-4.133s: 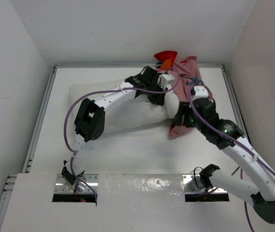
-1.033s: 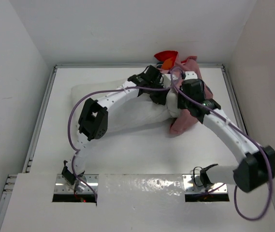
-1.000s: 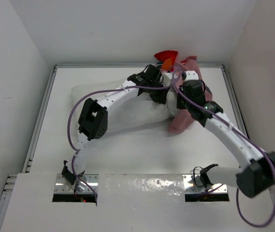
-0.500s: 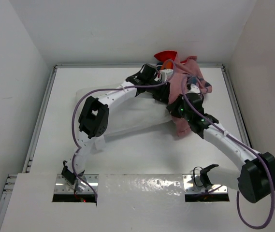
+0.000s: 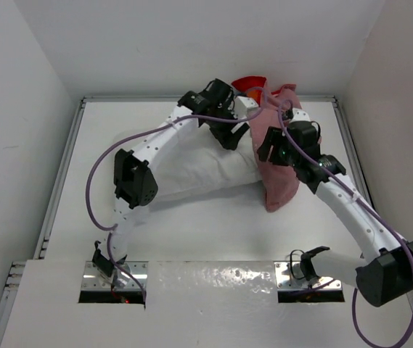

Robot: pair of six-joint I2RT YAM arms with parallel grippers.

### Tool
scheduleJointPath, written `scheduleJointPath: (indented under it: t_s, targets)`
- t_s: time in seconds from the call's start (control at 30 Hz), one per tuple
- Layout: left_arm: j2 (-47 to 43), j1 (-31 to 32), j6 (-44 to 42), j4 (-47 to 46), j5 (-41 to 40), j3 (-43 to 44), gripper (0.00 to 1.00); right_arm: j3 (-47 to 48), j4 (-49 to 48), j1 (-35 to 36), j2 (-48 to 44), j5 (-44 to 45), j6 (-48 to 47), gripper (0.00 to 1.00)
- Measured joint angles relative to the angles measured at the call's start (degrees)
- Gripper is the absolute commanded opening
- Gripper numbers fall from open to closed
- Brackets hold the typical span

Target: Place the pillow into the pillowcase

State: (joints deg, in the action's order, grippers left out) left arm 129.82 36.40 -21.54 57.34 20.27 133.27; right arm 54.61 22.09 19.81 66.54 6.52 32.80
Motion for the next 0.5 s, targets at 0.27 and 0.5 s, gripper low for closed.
scheduleJointPath:
  t_s: [0.27,0.5]
  targets:
    - [-3.5,-7.1,-3.0,0.1,-13.8,4.4,0.81,9.8,0.2,-0.2,10.6,7.2,-0.7,0.35]
    - [-4.8,-17.3,2.2,-6.5,-7.8,2.4,0.74,11.7,-0.7,-0.2,19.5,9.9,3.4,0.33]
